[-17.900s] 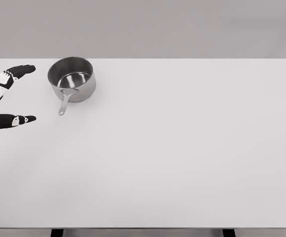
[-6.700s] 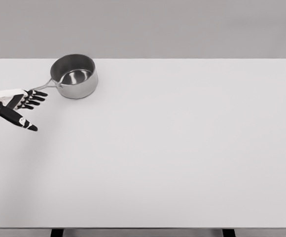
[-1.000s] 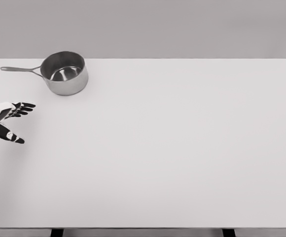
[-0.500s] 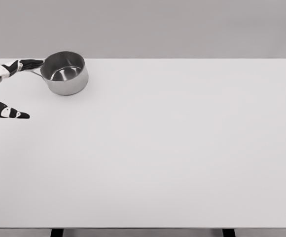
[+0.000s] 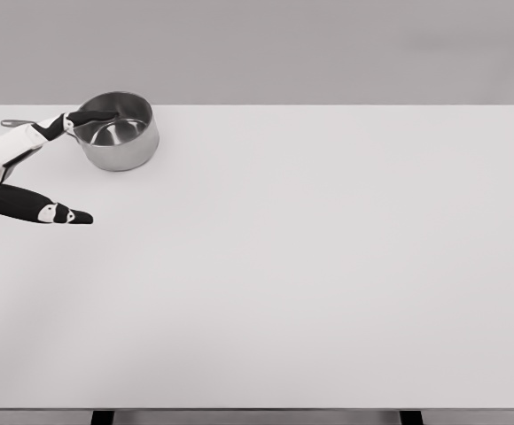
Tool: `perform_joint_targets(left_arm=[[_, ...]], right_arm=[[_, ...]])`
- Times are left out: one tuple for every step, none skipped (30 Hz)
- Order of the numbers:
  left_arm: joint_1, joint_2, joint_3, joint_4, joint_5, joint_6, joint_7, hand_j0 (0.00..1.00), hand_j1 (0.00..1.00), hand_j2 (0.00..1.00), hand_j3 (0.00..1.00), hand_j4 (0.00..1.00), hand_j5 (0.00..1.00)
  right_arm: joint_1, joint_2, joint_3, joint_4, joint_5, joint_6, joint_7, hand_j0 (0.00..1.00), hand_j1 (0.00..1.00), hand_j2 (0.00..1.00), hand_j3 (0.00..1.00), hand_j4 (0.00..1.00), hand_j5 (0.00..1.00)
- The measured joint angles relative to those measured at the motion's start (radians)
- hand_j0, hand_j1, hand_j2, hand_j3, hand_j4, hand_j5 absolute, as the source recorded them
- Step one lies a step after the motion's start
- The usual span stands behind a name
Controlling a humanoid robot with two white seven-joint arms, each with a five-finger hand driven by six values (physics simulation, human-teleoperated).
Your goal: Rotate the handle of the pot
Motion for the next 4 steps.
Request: perform_joint_targets(left_arm=[[0.0,-0.001,0.0,0.0,0.0,0.0,0.0,1.0,1.0,1.0,1.0,1.0,1.0],[0.0,-0.002,0.0,0.0,0.0,-0.001,0.0,1.0,1.0,1.0,1.0,1.0,1.0],[0.0,-0.002,0.0,0.0,0.0,-0.001,0.0,1.0,1.0,1.0,1.0,1.0,1.0],[0.0,-0.002,0.0,0.0,0.0,-0.001,0.0,1.0,1.0,1.0,1.0,1.0,1.0]], right_arm=[[0.0,0.0,0.0,0.0,0.0,0.0,0.0,1.0,1.0,1.0,1.0,1.0,1.0],[0.0,0.0,0.0,0.0,0.0,0.0,0.0,1.0,1.0,1.0,1.0,1.0,1.0],[0.0,0.0,0.0,0.0,0.0,0.0,0.0,1.0,1.0,1.0,1.0,1.0,1.0],[0.0,0.0,0.0,0.0,0.0,0.0,0.0,1.0,1.0,1.0,1.0,1.0,1.0]])
